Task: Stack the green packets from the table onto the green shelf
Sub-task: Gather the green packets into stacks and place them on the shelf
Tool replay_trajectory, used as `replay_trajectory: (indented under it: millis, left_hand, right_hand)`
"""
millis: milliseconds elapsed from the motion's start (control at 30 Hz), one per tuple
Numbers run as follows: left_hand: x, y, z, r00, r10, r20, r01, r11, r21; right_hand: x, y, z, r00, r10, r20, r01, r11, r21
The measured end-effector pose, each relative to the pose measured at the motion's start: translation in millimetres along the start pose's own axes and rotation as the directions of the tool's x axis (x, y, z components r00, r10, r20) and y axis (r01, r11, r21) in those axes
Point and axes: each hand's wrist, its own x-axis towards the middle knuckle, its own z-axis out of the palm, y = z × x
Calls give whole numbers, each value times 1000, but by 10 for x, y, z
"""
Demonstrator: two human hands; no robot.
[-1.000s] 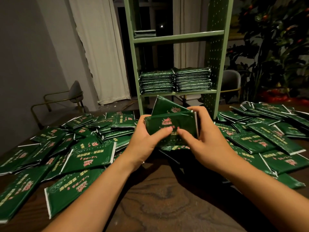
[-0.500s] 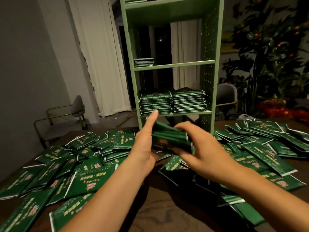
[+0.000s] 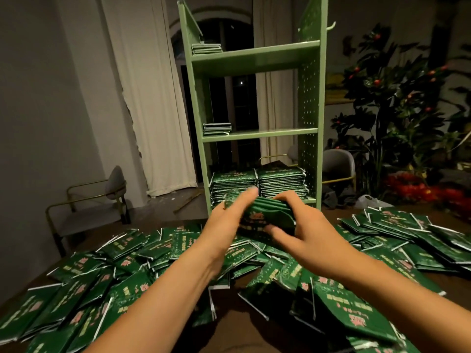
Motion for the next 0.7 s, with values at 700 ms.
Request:
replay_trajectory:
  millis: [700]
  left_hand:
    - [579, 585, -250, 992, 58, 108, -35, 979, -200]
  right_hand:
    - [585, -81, -702, 824, -559, 92, 488, 618, -617]
